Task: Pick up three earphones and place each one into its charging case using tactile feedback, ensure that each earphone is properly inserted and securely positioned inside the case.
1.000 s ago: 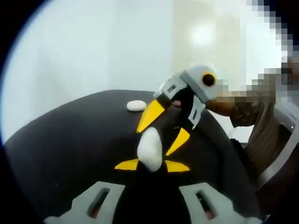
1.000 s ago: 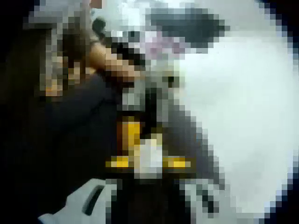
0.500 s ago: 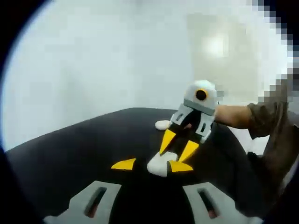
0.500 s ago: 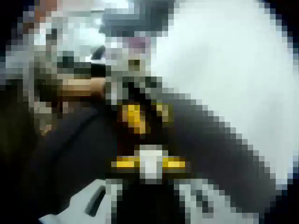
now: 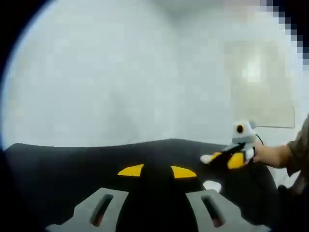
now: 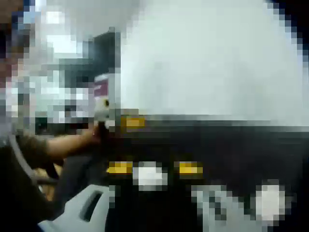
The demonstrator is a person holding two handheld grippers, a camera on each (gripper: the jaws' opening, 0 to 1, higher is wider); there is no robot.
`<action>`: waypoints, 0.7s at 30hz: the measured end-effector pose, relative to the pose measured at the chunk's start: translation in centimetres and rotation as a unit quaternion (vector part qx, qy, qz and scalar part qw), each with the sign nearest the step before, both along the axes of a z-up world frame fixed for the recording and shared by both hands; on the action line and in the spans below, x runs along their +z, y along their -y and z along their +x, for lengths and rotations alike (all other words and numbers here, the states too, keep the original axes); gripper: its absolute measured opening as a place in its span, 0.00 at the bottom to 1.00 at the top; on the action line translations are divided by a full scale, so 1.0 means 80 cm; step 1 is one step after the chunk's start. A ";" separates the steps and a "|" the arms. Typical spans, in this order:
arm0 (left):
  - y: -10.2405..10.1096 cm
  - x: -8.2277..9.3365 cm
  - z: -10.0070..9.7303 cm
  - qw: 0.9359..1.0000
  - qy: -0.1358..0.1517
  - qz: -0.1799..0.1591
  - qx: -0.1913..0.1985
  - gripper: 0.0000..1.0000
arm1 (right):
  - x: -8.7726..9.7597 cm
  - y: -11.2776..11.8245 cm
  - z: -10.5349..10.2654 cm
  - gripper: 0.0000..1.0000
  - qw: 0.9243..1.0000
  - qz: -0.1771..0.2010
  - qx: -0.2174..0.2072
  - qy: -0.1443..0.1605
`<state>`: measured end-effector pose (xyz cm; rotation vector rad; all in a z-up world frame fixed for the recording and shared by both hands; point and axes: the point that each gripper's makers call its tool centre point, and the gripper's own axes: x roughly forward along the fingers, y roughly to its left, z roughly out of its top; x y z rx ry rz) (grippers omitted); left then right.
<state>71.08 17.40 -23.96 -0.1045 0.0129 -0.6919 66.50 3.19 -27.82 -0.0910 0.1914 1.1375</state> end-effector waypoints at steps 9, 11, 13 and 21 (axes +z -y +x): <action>-0.003 -0.017 0.008 1.000 -0.001 0.020 0.005 0.17 | -0.037 -0.050 0.000 0.52 0.996 -0.067 0.062 0.012; -0.007 -0.017 0.010 1.000 0.000 0.015 0.006 0.17 | -0.049 -0.051 0.005 0.45 0.994 -0.085 0.062 0.005; -0.007 -0.015 0.009 1.000 0.004 0.011 0.003 0.17 | -0.063 -0.052 0.009 0.43 0.992 -0.108 0.061 0.000; -0.009 -0.019 0.010 1.000 0.009 0.023 -0.003 0.17 | -0.054 -0.057 0.000 0.35 0.986 -0.147 0.045 0.061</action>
